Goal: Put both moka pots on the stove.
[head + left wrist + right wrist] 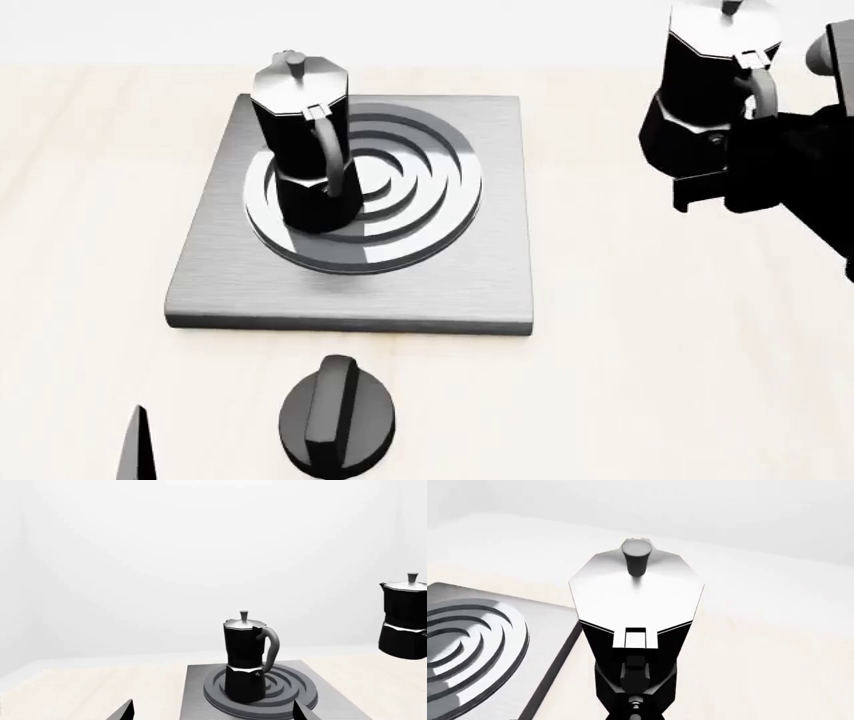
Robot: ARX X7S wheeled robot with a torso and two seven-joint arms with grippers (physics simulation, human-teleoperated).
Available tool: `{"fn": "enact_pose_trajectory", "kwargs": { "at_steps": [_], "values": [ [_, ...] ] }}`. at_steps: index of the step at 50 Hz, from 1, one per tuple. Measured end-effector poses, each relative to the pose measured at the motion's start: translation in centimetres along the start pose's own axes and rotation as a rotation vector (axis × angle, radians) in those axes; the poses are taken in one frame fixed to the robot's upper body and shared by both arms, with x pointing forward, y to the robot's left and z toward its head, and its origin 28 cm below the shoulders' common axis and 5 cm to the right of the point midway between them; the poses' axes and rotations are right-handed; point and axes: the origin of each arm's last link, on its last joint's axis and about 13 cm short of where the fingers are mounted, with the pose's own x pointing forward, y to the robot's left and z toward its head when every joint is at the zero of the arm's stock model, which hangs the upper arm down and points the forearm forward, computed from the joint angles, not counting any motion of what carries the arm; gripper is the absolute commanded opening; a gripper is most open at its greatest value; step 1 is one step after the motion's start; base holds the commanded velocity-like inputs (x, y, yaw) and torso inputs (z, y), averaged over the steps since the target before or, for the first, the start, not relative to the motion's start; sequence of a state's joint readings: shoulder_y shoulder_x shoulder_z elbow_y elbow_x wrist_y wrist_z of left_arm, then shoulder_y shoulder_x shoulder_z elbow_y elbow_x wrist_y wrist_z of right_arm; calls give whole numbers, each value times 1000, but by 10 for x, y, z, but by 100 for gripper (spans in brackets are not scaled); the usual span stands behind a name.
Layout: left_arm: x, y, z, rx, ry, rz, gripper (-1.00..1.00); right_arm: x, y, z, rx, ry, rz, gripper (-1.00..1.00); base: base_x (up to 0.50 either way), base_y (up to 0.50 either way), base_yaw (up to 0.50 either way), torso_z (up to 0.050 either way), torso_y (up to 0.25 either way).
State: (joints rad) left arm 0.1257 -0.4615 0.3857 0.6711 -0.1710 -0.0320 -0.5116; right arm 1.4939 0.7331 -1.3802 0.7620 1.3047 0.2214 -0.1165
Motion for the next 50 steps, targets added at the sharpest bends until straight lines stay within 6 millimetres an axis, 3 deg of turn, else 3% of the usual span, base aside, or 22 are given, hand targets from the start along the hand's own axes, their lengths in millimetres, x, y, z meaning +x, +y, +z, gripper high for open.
{"fn": "enact_pose_trajectory", "kwargs": {
  "at_steps": [50],
  "values": [
    [0,3,0,-9,-1,12,100,62,79,43,-70,-25,212,-100,0,0,0,0,1]
  ]
}}
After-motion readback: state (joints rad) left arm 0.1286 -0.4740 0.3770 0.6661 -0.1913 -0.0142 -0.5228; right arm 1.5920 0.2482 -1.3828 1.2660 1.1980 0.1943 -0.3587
